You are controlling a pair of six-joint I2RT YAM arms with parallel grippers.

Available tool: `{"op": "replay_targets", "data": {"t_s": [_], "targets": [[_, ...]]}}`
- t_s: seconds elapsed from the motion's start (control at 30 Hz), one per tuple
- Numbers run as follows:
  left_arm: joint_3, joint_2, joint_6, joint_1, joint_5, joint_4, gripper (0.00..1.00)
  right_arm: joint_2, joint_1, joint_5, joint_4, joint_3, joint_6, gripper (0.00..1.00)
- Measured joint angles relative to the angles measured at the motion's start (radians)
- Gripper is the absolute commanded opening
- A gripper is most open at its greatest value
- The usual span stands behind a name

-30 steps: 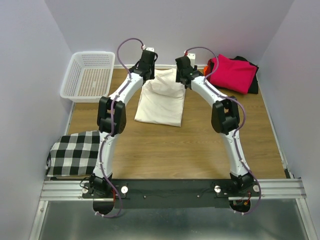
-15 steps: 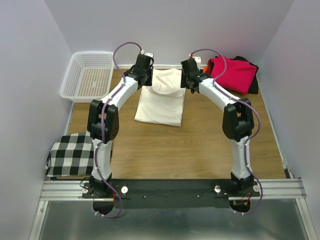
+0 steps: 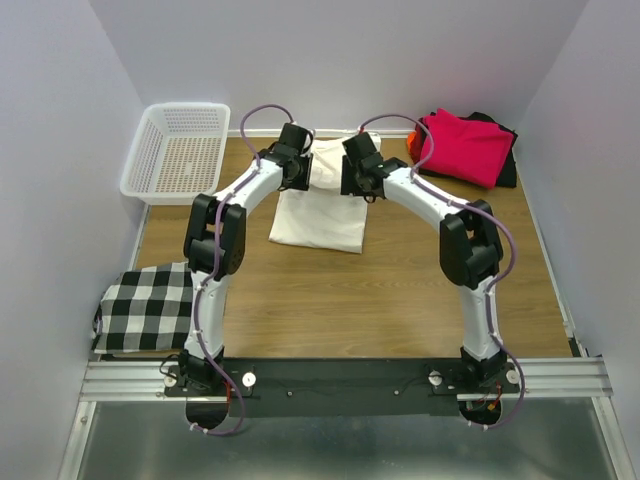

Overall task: Fold and stack the t-shirts
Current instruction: Fold the folded rectangular tshirt in 1/3 of the way

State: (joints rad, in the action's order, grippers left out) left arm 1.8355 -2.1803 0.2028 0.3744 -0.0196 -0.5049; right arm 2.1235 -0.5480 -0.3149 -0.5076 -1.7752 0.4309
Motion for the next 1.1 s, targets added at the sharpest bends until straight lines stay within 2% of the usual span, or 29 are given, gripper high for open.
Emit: {"op": "replay_targets", "data": {"t_s": [0.27,0.5,0.93,1.1], "targets": [[0.076,-0.127,0.008,0.001,0.006,-0.048,0.4,0.15,0.0,0.033,-0.003,-0.08,0.015,0.65],[0.153,-0.153,0.018,0.001,-0.007,-0.06,0.4,0.224,0.0,0.024,-0.017,-0.177,0.014,0.66],[0.361,-0.209,0.026,0.0,-0.074,-0.028,0.4,0.311,0.0,-0.127,-0.016,-0.383,-0.027,0.67],[0.375,-0.259,0.026,-0.006,-0.11,-0.022,0.4,0.359,0.011,-0.189,-0.014,-0.432,-0.059,0.68]]}}
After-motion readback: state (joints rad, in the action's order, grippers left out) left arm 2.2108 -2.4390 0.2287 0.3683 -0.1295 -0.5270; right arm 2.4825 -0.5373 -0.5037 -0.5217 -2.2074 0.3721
